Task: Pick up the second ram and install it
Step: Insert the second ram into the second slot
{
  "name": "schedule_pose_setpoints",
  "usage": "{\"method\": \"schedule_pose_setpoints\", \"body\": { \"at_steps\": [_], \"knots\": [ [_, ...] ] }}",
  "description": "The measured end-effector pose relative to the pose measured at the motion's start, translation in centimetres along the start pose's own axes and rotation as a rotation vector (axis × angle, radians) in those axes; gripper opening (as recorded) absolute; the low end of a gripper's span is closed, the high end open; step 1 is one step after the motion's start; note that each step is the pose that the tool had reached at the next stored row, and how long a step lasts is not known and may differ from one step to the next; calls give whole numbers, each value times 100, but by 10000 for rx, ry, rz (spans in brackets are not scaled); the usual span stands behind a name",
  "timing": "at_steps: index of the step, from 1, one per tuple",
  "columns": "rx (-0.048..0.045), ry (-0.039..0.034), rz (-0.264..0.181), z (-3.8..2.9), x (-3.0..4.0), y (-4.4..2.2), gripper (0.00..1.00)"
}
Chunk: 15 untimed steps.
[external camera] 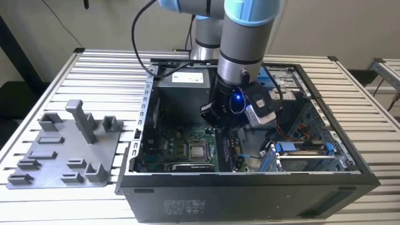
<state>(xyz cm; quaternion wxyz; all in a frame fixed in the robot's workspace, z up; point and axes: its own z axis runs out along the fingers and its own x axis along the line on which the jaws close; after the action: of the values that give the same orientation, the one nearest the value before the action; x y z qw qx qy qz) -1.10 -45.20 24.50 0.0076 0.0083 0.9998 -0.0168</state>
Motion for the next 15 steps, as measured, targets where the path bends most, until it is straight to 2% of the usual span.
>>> {"method": "schedule_pose_setpoints", "body": {
  "at_steps": [7,15],
  "knots": [
    [0,5,4,75,18,-8,14],
    [1,6,6,117,23,-56,14]
  ]
}}
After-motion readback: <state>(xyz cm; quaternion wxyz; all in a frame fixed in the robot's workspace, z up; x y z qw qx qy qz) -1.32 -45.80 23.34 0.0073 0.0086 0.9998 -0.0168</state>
